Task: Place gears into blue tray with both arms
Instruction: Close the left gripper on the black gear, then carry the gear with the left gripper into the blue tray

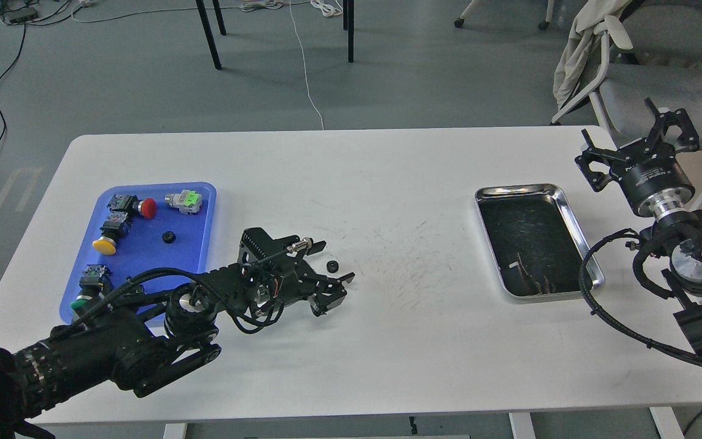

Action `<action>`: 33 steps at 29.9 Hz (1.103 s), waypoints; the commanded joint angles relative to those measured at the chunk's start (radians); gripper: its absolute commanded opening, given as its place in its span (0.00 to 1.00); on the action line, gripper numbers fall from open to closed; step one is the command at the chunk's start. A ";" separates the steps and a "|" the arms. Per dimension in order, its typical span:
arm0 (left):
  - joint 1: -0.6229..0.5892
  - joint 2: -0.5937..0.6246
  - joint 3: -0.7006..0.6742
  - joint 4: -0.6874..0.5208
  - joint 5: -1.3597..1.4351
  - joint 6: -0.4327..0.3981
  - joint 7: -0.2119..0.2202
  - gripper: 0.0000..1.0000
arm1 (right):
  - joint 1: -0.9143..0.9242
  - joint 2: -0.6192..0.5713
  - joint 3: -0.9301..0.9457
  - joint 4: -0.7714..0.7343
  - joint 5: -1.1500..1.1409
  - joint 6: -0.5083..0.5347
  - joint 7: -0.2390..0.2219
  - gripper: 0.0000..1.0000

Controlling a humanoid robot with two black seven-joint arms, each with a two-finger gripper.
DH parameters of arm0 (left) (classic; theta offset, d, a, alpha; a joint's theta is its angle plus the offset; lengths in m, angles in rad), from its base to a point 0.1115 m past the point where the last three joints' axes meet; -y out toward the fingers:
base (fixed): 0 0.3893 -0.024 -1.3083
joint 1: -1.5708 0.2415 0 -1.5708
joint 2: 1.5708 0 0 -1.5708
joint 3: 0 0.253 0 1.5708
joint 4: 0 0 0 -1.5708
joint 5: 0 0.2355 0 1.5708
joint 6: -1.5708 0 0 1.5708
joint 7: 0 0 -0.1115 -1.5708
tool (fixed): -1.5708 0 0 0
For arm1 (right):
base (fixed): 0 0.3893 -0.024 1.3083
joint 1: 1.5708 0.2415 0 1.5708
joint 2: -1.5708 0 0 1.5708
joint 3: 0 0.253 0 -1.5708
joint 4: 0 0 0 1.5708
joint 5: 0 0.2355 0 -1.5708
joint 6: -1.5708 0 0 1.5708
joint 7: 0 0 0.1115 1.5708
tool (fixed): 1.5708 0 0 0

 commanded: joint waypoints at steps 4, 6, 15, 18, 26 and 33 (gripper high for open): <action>0.013 0.000 0.000 0.030 0.000 -0.002 0.001 0.31 | 0.000 -0.001 0.000 -0.002 0.000 0.003 0.000 0.98; 0.017 -0.002 0.000 0.031 0.000 -0.002 -0.001 0.19 | -0.002 -0.001 -0.002 -0.003 0.000 0.003 0.000 0.98; 0.024 0.020 -0.015 0.014 0.000 -0.001 -0.004 0.06 | -0.011 0.001 -0.008 -0.003 0.000 0.003 0.000 0.98; -0.007 0.082 -0.017 -0.054 0.000 -0.002 0.002 0.06 | -0.009 0.001 -0.008 -0.002 0.000 0.003 0.000 0.98; -0.237 0.383 -0.019 -0.315 -0.163 -0.077 0.010 0.07 | -0.008 -0.001 -0.006 0.009 0.000 0.003 -0.003 0.98; -0.288 0.745 0.000 -0.456 -0.269 -0.137 -0.007 0.07 | -0.008 -0.001 -0.006 0.012 0.001 0.001 -0.005 0.98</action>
